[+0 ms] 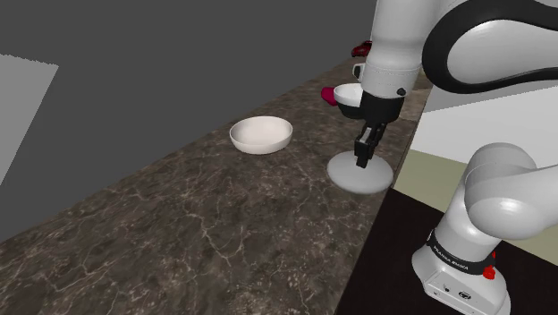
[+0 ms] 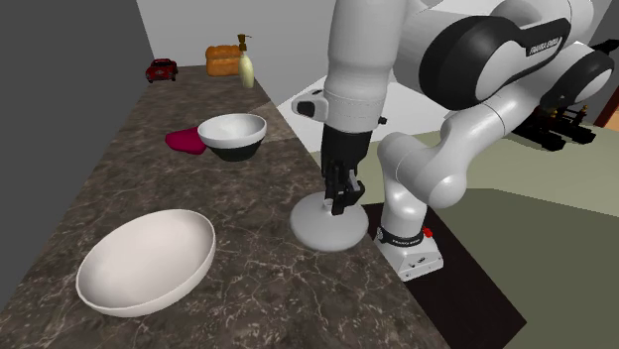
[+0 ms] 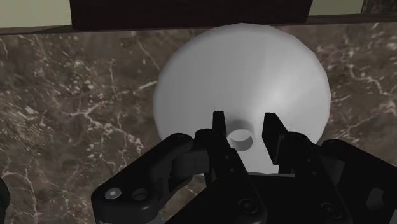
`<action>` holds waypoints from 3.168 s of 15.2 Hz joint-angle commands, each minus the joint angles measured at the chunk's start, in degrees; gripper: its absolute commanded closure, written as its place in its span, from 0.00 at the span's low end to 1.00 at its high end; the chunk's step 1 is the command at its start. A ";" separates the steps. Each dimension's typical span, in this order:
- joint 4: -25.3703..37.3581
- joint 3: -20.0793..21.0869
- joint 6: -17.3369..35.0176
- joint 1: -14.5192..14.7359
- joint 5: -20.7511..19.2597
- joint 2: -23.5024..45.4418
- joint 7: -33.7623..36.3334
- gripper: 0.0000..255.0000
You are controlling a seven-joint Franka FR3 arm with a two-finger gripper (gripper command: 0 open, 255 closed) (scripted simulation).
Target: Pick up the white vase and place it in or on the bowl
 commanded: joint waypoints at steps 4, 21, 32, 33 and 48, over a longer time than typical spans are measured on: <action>3.71 -0.68 -2.96 -0.45 -0.69 0.79 -0.11 1.00; 19.18 -2.63 -13.71 -1.90 -2.85 5.48 -0.34 1.00; 29.00 -4.52 -19.40 -2.91 -4.76 9.71 -1.65 1.00; 29.20 -5.73 -19.12 -3.21 -5.72 10.26 -2.94 1.00; 39.74 -22.66 -14.39 -7.13 -16.47 24.80 -21.45 1.00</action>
